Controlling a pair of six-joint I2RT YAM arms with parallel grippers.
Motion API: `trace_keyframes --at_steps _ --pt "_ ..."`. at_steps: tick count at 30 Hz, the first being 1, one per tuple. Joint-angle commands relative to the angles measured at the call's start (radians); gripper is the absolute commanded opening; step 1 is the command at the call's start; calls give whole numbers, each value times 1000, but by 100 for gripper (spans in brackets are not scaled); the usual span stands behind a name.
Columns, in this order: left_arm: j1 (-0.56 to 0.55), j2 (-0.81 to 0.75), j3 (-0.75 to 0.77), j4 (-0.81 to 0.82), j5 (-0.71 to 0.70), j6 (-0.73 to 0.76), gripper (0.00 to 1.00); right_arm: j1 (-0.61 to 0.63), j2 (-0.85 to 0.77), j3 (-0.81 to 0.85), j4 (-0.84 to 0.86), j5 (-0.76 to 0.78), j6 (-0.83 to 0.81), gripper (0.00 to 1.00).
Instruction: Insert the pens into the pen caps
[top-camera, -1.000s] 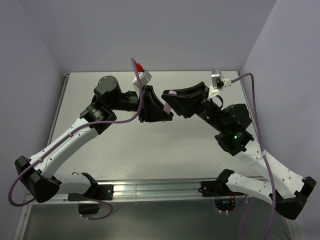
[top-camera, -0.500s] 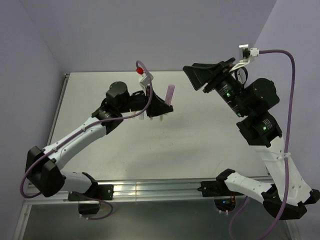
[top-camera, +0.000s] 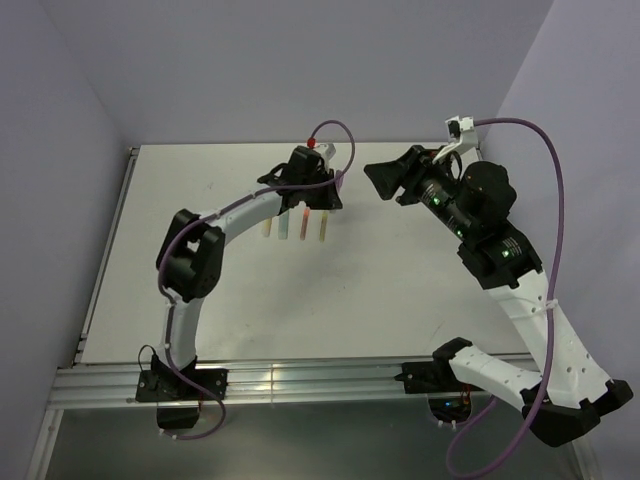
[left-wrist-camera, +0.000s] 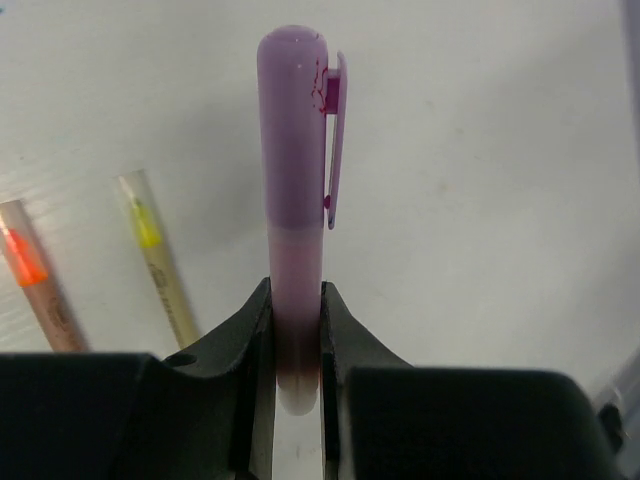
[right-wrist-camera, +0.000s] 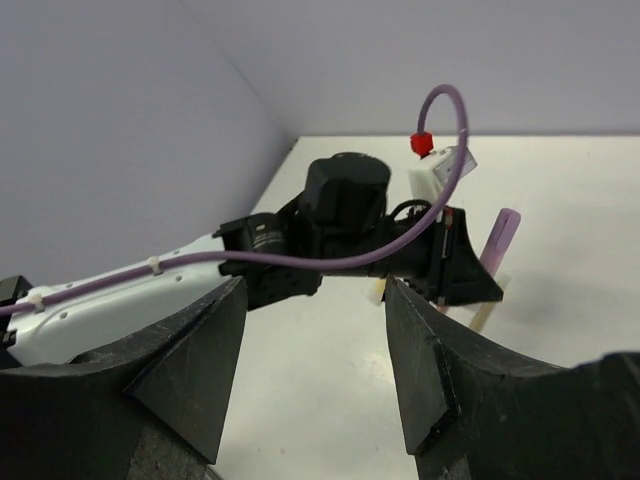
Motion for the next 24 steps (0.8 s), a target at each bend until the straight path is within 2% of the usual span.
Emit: trace_keyframes --at_steps 1,7,15,19,21,24 --pt "-26 74 142 -107 -184 -49 4 -13 -7 -4 -20 -15 -15 65" --pt "-98 240 291 -242 -344 -44 9 -18 -28 -47 -17 -15 -24 65" --pt "-141 318 306 -262 -451 -98 16 -21 -34 -92 -14 -35 -23 65" --pt "-161 332 309 -273 -499 -113 24 -22 -37 -106 -14 -41 -18 65" --pt "-163 326 297 -259 -506 -123 31 -24 -42 -113 -14 -43 -15 65" --pt "-164 319 271 -244 -507 -129 36 -24 -53 -126 -12 -35 -16 65"
